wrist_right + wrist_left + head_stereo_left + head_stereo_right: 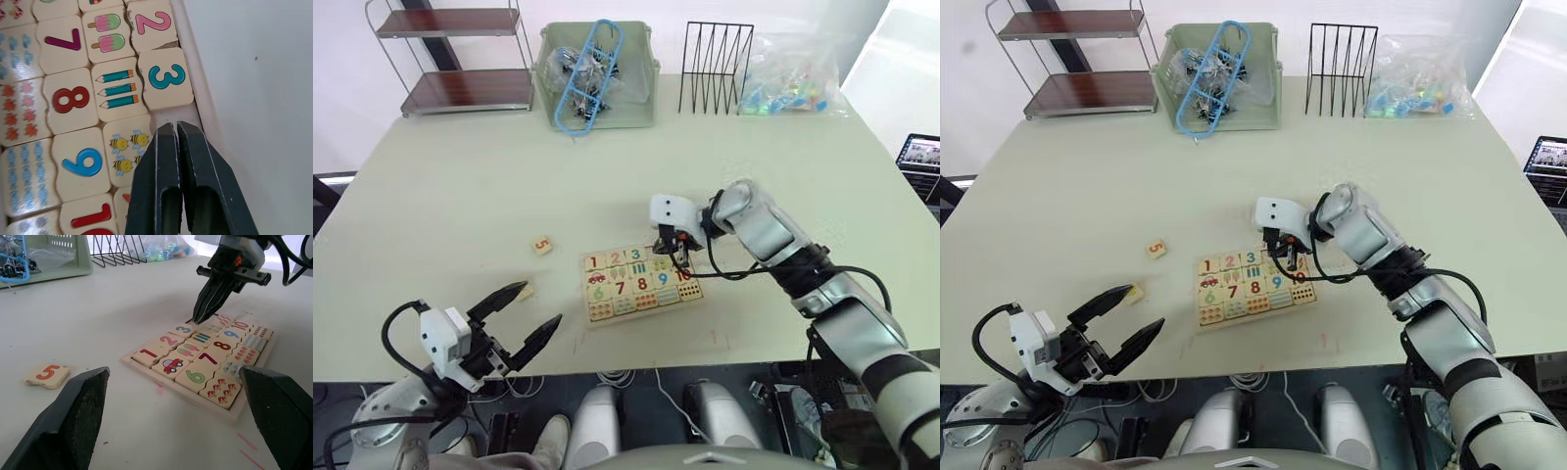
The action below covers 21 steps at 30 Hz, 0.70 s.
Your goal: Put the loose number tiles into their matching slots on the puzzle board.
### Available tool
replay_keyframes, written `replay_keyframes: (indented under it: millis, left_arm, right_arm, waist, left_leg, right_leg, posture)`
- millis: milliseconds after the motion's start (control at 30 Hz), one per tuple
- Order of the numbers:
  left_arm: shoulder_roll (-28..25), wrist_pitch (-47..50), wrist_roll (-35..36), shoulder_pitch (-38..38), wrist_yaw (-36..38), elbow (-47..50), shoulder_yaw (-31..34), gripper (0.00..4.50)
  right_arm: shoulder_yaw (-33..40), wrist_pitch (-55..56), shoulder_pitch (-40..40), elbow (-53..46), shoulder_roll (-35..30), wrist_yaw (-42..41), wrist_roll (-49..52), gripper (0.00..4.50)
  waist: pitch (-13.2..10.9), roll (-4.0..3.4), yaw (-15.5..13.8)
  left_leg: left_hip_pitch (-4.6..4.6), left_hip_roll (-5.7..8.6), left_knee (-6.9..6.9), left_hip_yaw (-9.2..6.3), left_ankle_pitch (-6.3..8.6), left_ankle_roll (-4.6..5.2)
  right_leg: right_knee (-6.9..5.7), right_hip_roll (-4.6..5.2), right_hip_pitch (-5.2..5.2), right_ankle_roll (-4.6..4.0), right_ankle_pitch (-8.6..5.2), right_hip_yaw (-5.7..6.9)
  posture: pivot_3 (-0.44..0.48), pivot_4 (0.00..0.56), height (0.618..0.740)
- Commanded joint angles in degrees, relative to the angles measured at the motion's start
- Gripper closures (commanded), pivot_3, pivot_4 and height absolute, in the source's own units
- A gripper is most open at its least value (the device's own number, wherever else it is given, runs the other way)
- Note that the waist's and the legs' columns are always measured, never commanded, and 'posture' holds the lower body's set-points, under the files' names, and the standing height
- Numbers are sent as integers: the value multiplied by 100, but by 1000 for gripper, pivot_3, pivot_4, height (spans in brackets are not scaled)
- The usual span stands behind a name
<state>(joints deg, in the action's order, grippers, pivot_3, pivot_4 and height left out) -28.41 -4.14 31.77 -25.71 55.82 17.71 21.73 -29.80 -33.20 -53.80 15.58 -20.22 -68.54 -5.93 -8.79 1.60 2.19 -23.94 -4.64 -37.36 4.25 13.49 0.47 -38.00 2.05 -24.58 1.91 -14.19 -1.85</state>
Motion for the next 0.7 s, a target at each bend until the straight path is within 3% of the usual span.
replay_keyframes:
  millis: [33,433,700]
  left_arm:
    - [-112,-50,55,52,-3,-55,170,0]
    - [-533,169,313,473,179,-932,624,0]
    - [-775,240,199,876,254,-1587,782,0]
  right_arm:
    - [583,-288,208,-669,-103,166,363,4406]
    - [2413,-969,1824,-2579,-952,1033,1396,4406]
    - [3910,179,3864,-3243,-1024,2020,1721,4406]
  waist:
    - [0,0,0]
    - [1,4,-18]
    - [0,5,-51]
  left_leg:
    - [0,0,0,-1,0,0]
    - [-1,0,3,-1,0,0]
    - [-1,2,2,-2,0,0]
  right_leg:
    - [-1,0,0,0,0,0]
    - [3,0,0,1,0,0]
    - [5,-1,3,3,0,-2]
  posture:
    - [0,150,740]
    - [0,150,740]
    - [0,150,740]
